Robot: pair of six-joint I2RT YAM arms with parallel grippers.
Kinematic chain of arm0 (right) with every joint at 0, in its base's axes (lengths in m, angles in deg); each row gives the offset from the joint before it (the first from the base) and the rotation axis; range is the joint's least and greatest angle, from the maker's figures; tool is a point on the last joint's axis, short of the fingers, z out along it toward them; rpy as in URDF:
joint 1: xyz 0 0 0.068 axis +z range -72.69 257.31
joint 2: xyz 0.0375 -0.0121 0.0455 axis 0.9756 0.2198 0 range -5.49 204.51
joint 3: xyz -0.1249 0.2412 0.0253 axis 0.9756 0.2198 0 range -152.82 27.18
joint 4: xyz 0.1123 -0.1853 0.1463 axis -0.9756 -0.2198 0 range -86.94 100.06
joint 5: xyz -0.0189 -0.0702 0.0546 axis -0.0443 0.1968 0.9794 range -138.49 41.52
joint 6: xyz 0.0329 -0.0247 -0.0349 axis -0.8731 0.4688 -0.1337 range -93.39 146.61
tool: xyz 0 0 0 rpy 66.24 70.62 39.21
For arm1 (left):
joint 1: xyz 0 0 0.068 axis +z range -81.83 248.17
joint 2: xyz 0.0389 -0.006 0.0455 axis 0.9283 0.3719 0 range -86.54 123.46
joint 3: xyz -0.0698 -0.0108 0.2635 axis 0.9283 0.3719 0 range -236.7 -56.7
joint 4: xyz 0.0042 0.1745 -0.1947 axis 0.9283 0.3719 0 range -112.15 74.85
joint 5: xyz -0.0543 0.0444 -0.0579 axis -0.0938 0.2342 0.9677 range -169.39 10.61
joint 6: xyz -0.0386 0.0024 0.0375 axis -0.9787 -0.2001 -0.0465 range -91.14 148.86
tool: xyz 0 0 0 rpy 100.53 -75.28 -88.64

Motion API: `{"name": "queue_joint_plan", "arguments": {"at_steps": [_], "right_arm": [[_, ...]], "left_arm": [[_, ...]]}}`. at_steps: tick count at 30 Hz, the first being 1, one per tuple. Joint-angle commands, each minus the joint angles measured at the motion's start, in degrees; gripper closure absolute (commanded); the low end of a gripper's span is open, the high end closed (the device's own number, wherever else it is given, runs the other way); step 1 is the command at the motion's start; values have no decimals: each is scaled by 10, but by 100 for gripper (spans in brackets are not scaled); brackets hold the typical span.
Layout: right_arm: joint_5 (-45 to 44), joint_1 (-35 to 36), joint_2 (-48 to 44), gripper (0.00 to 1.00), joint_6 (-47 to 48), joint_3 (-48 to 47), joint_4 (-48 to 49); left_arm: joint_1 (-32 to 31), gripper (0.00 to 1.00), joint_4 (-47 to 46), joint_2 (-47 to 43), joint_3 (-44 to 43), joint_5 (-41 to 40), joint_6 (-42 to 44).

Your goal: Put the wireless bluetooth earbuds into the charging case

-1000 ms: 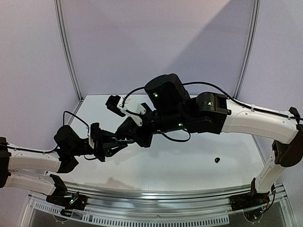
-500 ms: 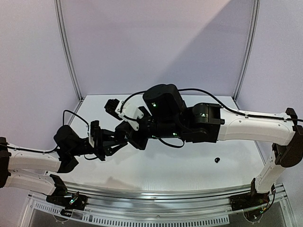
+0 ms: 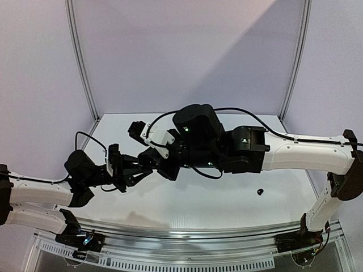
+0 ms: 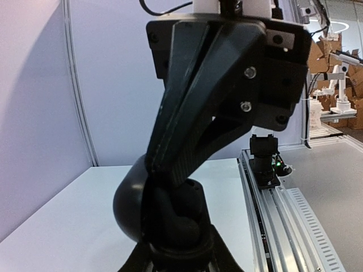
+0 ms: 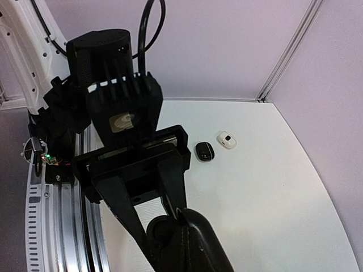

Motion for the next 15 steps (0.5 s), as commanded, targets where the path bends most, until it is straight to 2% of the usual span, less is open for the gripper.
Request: {"name": "queue_joint_plan", "arguments": {"at_steps": [1, 15], "right_arm": [[-10, 6, -14, 100, 3, 9, 8], [2, 10, -10, 100, 29, 42, 20]], "left_arm": [[3, 100, -14, 1, -11, -1, -6], [3, 100, -26, -4, -13, -2, -17]]}}
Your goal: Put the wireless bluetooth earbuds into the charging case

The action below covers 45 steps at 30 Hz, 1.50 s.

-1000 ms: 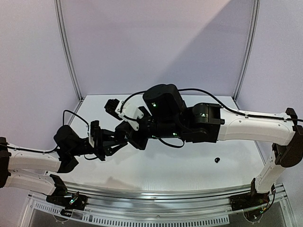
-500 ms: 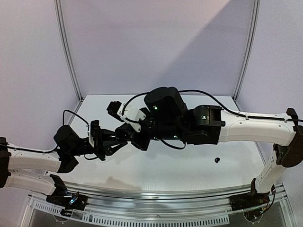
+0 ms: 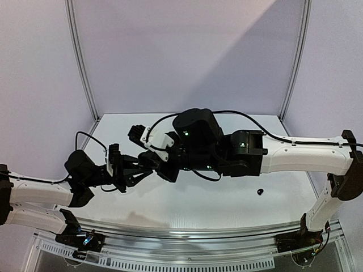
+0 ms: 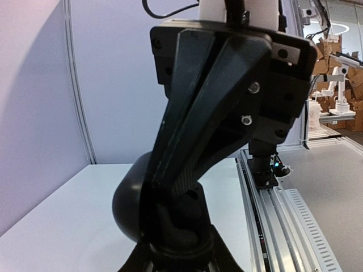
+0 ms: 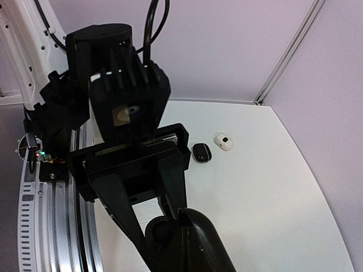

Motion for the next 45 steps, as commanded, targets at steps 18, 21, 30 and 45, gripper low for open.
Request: {"name": "queue_joint_plan", "arguments": {"at_steps": [18, 21, 30, 45], "right_arm": [[-3, 10, -16, 92, 53, 26, -67], [-22, 11, -13, 92, 59, 23, -68], [1, 14, 5, 92, 74, 4, -95], [-15, 11, -26, 72, 38, -6, -40]], "left_arm": [[4, 100, -25, -7, -11, -8, 0], [4, 100, -25, -7, -12, -7, 1], [4, 100, -24, -8, -12, -10, 1], [5, 100, -15, -6, -14, -8, 3]]}}
